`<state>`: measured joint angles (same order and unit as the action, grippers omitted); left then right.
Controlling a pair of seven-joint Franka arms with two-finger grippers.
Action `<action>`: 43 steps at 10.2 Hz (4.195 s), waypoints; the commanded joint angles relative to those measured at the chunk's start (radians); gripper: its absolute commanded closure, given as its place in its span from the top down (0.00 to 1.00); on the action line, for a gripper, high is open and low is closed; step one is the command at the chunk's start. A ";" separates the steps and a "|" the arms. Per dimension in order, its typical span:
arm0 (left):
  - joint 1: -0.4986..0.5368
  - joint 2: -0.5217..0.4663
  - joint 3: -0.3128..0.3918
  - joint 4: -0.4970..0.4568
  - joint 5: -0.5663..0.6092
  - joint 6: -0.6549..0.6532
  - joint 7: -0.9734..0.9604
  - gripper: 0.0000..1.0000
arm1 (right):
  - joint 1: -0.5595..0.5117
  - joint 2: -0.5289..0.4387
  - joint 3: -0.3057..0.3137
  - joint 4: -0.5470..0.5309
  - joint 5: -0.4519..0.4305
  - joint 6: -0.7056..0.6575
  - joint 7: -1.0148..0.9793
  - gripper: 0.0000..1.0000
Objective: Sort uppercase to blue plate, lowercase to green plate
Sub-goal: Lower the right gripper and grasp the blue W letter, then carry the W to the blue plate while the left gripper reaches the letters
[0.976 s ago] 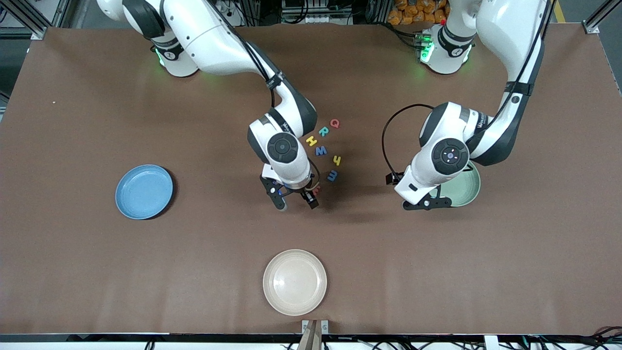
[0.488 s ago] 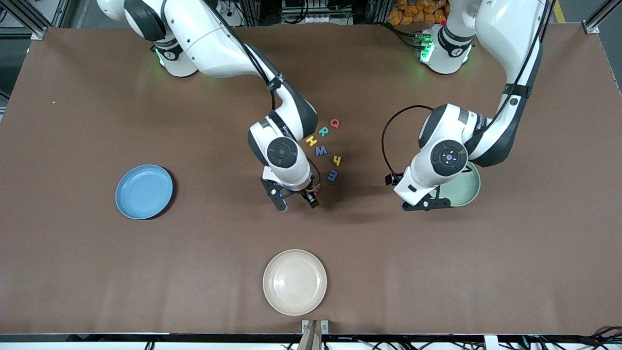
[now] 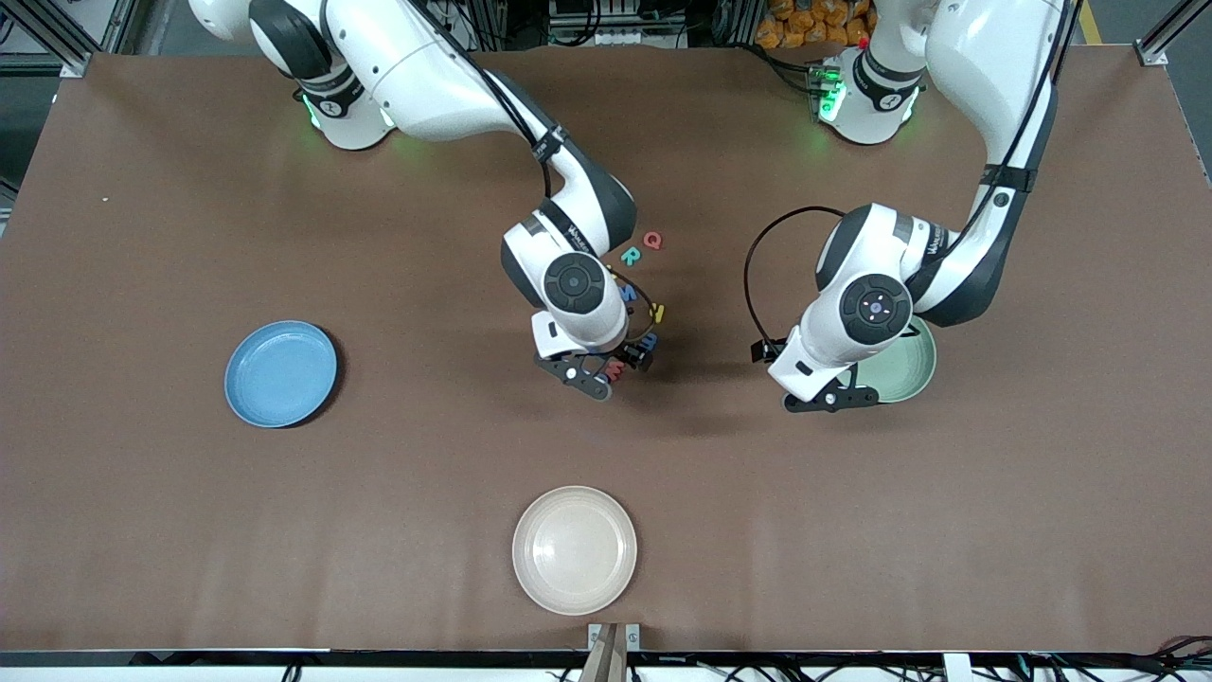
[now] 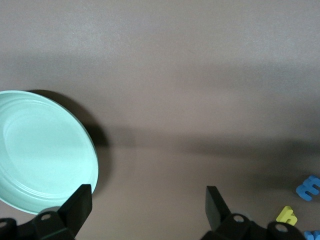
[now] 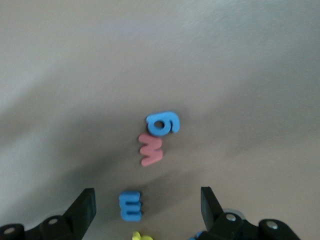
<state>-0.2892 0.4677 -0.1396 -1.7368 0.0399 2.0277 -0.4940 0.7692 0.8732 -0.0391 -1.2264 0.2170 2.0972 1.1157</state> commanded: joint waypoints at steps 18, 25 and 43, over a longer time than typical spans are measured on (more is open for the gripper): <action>-0.004 0.008 0.000 0.010 0.055 0.002 -0.052 1.00 | 0.156 -0.112 0.015 -0.362 -0.146 0.182 -0.501 0.91; -0.004 0.015 0.000 0.011 0.055 0.002 -0.052 1.00 | 0.157 -0.109 0.018 -0.401 -0.140 0.267 -0.525 0.60; -0.074 0.097 0.000 0.097 0.055 0.048 -0.142 1.00 | -0.555 -0.369 0.021 -0.252 -0.143 -0.449 -1.149 0.00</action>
<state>-0.3204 0.5167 -0.1413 -1.7161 0.0665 2.0746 -0.5797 0.3555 0.4994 -0.0427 -1.4798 0.0732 1.6871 0.0779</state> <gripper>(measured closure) 0.000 0.577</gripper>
